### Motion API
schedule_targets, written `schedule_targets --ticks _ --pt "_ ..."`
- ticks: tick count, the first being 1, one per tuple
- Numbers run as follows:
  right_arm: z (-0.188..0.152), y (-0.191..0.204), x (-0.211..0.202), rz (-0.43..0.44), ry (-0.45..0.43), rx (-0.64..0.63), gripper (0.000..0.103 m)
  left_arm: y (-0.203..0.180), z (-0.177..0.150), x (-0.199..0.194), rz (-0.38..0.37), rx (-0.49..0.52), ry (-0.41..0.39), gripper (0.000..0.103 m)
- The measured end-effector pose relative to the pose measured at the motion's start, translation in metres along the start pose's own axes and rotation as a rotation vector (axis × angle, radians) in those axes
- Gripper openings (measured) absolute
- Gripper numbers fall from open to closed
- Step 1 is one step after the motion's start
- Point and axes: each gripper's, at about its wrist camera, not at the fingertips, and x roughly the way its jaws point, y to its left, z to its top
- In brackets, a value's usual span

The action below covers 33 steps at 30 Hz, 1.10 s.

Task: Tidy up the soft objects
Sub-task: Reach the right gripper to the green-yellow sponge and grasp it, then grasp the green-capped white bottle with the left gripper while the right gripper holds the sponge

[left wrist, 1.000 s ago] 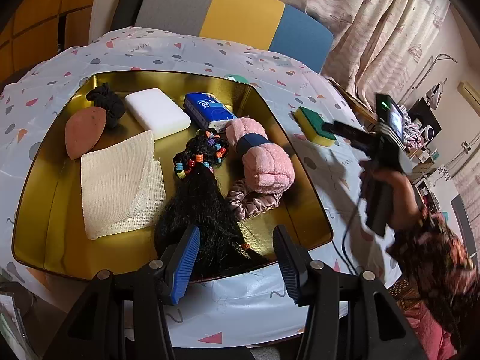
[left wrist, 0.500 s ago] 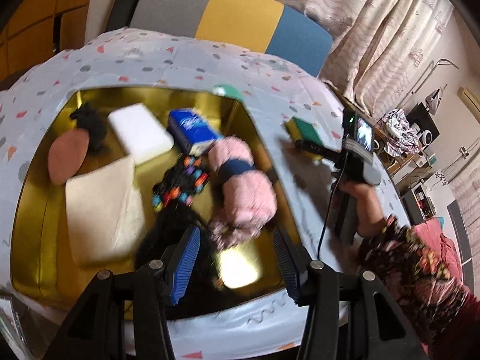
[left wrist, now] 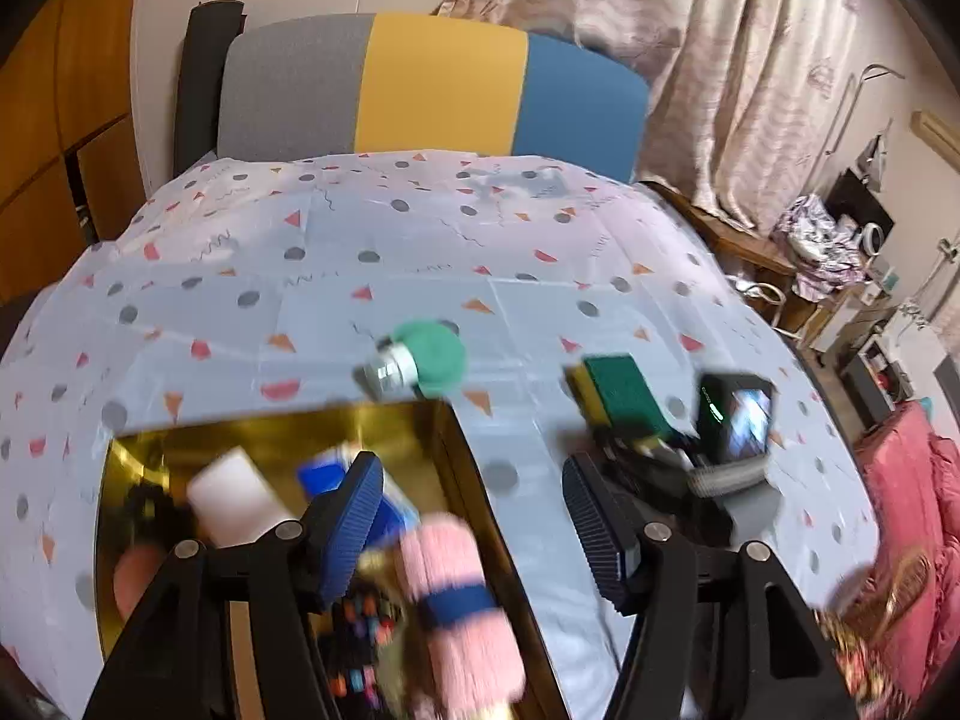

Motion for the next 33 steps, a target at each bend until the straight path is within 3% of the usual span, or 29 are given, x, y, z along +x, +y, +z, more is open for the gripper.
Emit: schedule_targets --ticks 3,7,12,16,19,27,33 --pt "0.0 -0.002 -0.001 0.011 -0.005 0.011 0.07 -0.004 0.021 0.029 0.032 0.04 0.037 0.066" --pt "-0.001 -0.003 -0.001 0.021 -0.009 0.019 0.07 -0.012 0.044 0.078 0.13 0.137 0.079 0.066" --pt "-0.002 -0.005 -0.002 0.035 -0.015 0.03 0.071 -0.006 0.064 0.129 0.127 0.135 0.164 0.066" --pt "-0.002 -0.008 -0.002 0.049 -0.019 0.041 0.071 -0.007 0.071 0.173 0.175 0.229 0.262 0.069" --pt "-0.002 -0.008 -0.002 0.057 -0.022 0.048 0.071 0.001 0.073 0.192 0.203 0.237 0.29 0.069" --pt "-0.002 -0.01 -0.002 0.069 -0.025 0.057 0.071 0.003 0.061 0.223 0.19 0.285 0.373 0.072" --pt "-0.002 -0.01 -0.002 0.068 -0.025 0.056 0.071 0.0 0.057 0.227 0.2 0.262 0.356 0.074"
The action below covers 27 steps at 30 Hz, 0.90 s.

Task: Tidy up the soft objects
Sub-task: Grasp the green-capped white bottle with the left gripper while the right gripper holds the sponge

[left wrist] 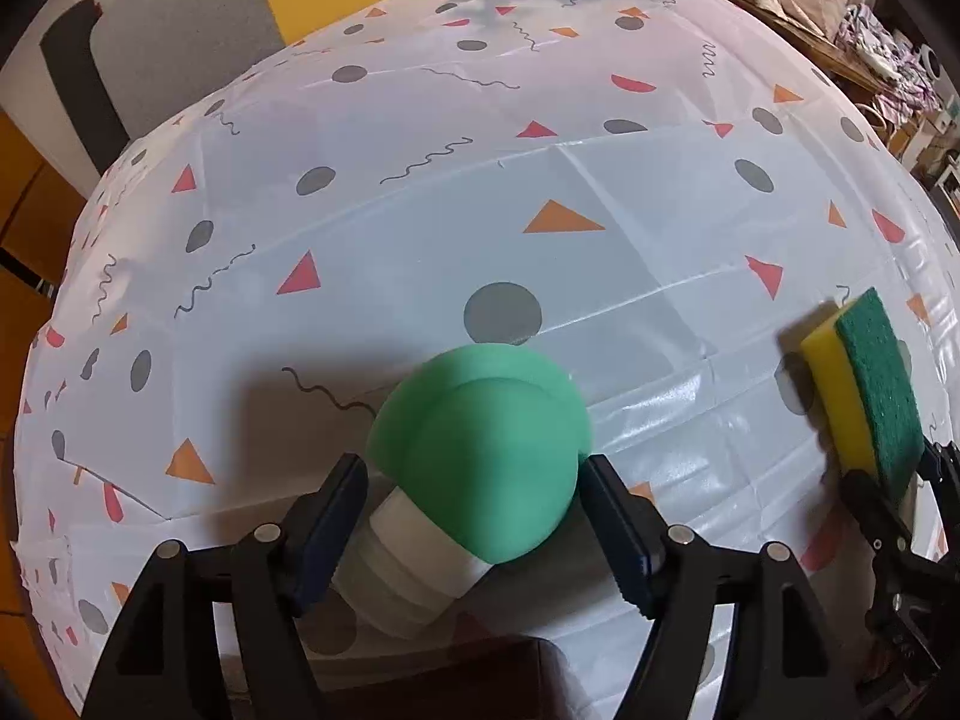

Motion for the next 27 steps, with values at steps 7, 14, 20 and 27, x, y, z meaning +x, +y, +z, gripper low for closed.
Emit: schedule_targets --ticks 7,14,20,27 --pt "0.0 0.0 0.0 -0.002 0.0 -0.002 0.071 -0.014 -0.008 -0.012 0.06 0.078 -0.068 0.058" --pt "0.0 0.004 0.002 -0.033 0.001 -0.025 0.07 -0.018 -0.026 -0.039 0.059 0.082 -0.156 0.056" --pt "0.0 0.006 0.004 -0.049 0.002 -0.036 0.07 -0.004 -0.037 -0.074 0.09 0.032 -0.24 0.056" --pt "0.0 0.009 0.004 -0.075 0.005 -0.052 0.07 0.032 -0.057 -0.117 0.068 -0.064 -0.317 0.056"
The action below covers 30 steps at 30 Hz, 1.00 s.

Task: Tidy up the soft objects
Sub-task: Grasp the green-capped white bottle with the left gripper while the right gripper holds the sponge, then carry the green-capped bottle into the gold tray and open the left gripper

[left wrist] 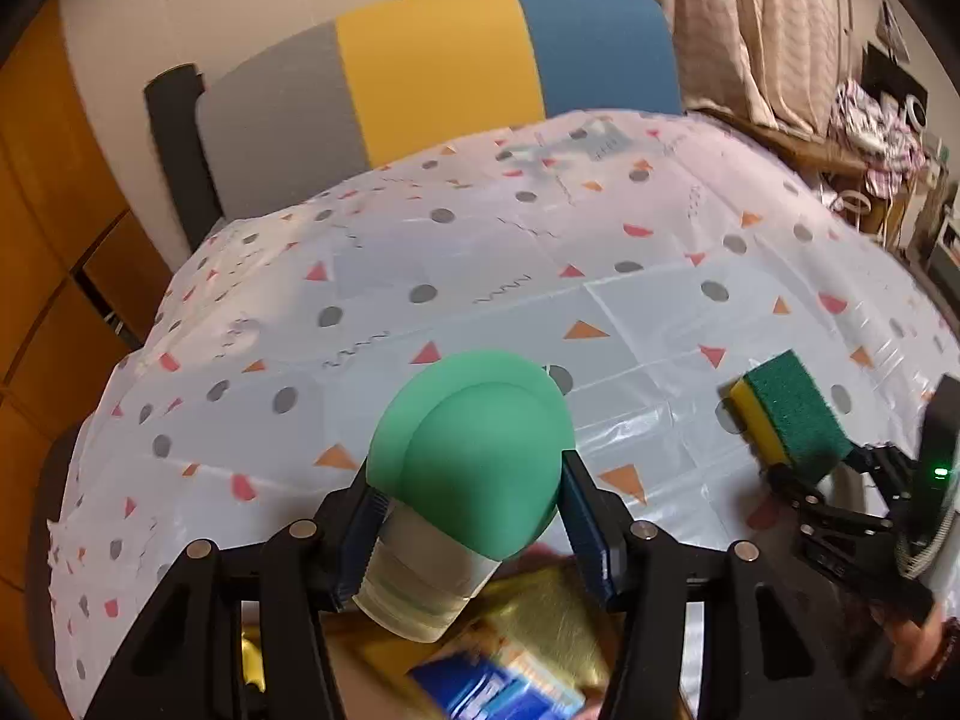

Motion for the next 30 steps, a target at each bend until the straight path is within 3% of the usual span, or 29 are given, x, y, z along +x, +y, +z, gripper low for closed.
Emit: schedule_targets --ticks 6,13,24,30 --pt "0.0 0.002 0.0 -0.016 0.002 -0.011 0.07 0.028 -0.014 -0.046 0.003 -0.027 -0.046 0.056" --pt "-0.001 0.003 -0.003 -0.054 -0.004 -0.018 0.069 0.061 -0.055 -0.085 -0.068 -0.138 -0.057 0.056" --pt "-0.009 0.008 -0.044 -0.102 -0.138 -0.041 0.069 0.091 -0.13 -0.108 -0.165 -0.291 -0.043 0.057" --pt "-0.015 0.01 -0.064 -0.058 -0.127 -0.027 0.069 0.102 -0.171 -0.107 -0.18 -0.363 -0.015 0.057"
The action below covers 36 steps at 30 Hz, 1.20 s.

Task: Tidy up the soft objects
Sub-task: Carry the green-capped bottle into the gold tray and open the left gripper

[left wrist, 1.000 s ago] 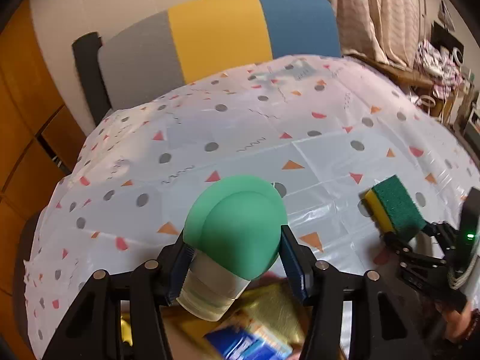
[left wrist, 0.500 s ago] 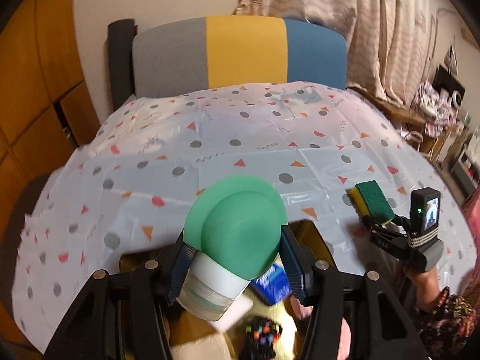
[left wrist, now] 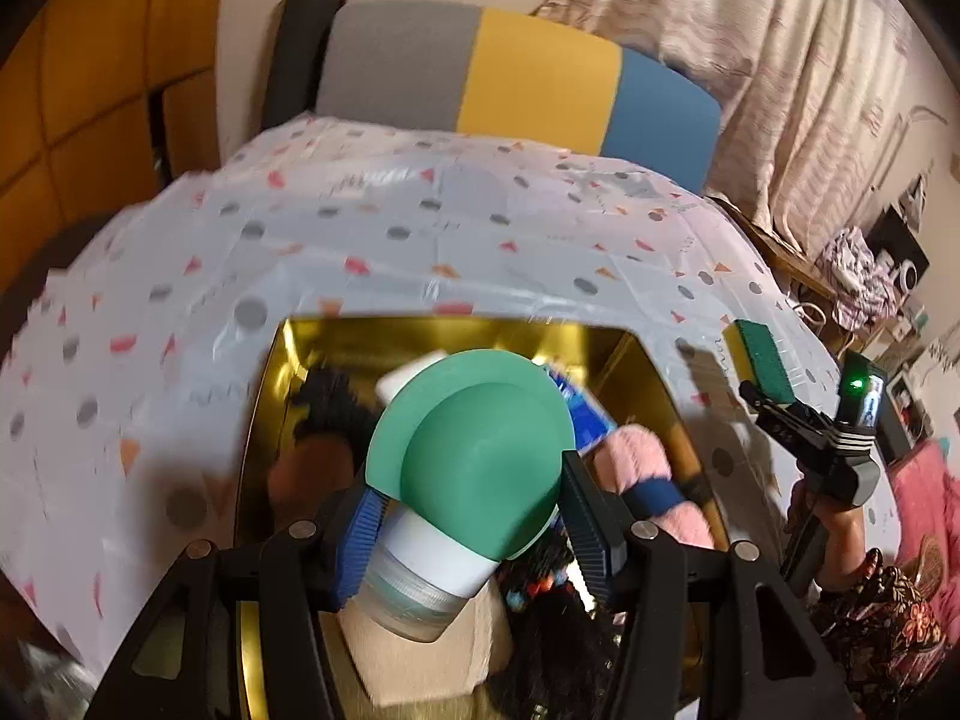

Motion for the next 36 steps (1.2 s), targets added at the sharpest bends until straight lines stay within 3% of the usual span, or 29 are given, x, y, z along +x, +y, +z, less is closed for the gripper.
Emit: schedule_targets --ticks 5,12,20,24,30,36 --pt "-0.016 0.004 -0.023 0.073 0.01 0.049 0.069 0.014 -0.022 0.003 -0.012 -0.052 0.032 0.057" --pt "-0.041 0.012 -0.063 0.17 0.003 0.122 0.069 0.033 -0.051 -0.011 0.04 -0.065 0.04 0.057" --pt "-0.05 0.019 -0.102 0.26 -0.008 0.23 0.069 0.051 -0.076 -0.004 0.049 -0.123 0.066 0.057" --pt "-0.052 0.03 -0.123 0.282 -0.039 0.217 0.069 0.05 -0.082 -0.007 0.07 -0.126 0.045 0.059" --pt "-0.056 0.05 -0.146 0.309 -0.065 0.178 0.069 0.04 -0.086 -0.019 0.174 -0.09 -0.004 0.06" --pt "-0.058 0.071 -0.157 0.347 -0.06 0.124 0.069 0.04 -0.09 -0.037 0.158 -0.109 -0.064 0.061"
